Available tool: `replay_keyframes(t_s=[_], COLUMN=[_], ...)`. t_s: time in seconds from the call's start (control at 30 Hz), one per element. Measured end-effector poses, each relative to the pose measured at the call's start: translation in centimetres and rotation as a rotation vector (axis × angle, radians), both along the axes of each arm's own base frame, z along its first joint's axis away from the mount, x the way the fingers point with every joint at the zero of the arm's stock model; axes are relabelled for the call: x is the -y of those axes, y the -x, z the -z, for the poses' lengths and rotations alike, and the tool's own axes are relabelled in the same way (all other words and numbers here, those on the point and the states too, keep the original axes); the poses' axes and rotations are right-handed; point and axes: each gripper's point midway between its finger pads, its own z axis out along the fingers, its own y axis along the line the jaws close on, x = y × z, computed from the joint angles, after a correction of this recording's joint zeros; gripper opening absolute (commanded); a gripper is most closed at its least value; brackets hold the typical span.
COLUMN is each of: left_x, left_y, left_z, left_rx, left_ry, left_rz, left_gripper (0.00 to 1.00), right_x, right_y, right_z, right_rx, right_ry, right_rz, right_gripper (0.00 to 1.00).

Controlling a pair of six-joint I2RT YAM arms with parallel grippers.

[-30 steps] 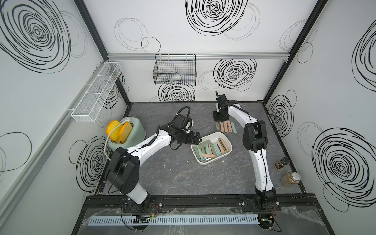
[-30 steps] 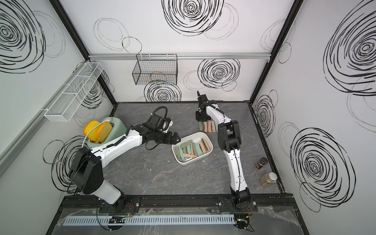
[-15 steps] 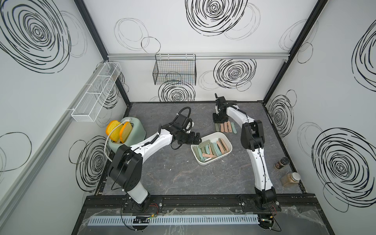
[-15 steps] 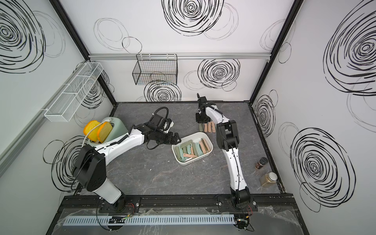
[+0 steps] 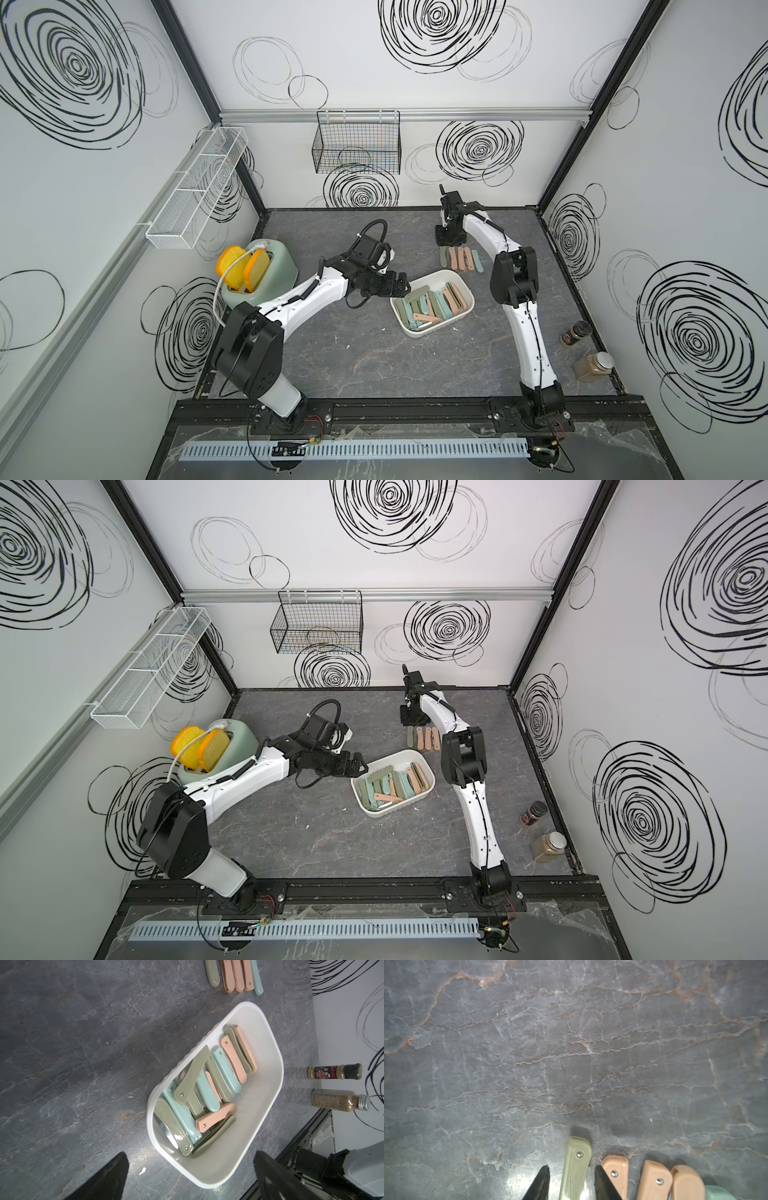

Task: Take the fruit knife out of the storage box
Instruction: Place the fruit knife at the center of the board, then pick up the fruit knife from the storage box.

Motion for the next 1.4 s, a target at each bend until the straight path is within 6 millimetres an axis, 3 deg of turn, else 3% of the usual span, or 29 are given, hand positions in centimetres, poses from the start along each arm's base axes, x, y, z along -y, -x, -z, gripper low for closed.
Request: replay_keyframes(t_s=[0.2, 0.37, 0.47, 0.57, 0.67, 0.8, 0.97, 1.4], left_x=[-0.9, -1.9, -2.6, -3.2, -3.8, -4.4, -5.1, -5.9], left_y=[1.4, 3.0, 4.0, 5.0, 6.0, 6.8, 7.8, 8.5], left_z=[-1.2, -1.6, -1.5, -1.3, -0.9, -0.6, -0.6, -0.3], left_rx=[0.031, 0.047, 0.052, 0.055, 0.050, 0.052, 0.056, 0.054], left_ry=[0.017, 0.023, 0.027, 0.029, 0.026, 0.024, 0.024, 0.015], left_rz=[0.000, -0.002, -0.008, -0.010, -0.013, -0.016, -0.022, -0.036], left_gripper=[0.98, 0.98, 0.98, 0.98, 0.98, 0.98, 0.98, 0.98], right_x=[0.3, 0.4, -0.5, -1.4, -2.2, -2.3, -1.9, -2.5], right_y=[1.8, 5.7, 8.4, 11.1, 14.2, 17.9, 21.1, 20.9], right_z=[-0.4, -3.2, -5.2, -6.0, -5.0, -1.7, 1.7, 3.0], right_rx=[-0.042, -0.045, -0.017, -0.002, -0.019, -0.090, -0.165, -0.138], right_ry=[0.018, 0.035, 0.032, 0.033, 0.041, 0.071, 0.109, 0.102], right_rz=[-0.005, -0.019, -0.048, -0.081, -0.113, -0.143, -0.155, -0.156], right_gripper=[0.38, 0.38, 0.38, 0.38, 0.37, 0.37, 0.36, 0.35])
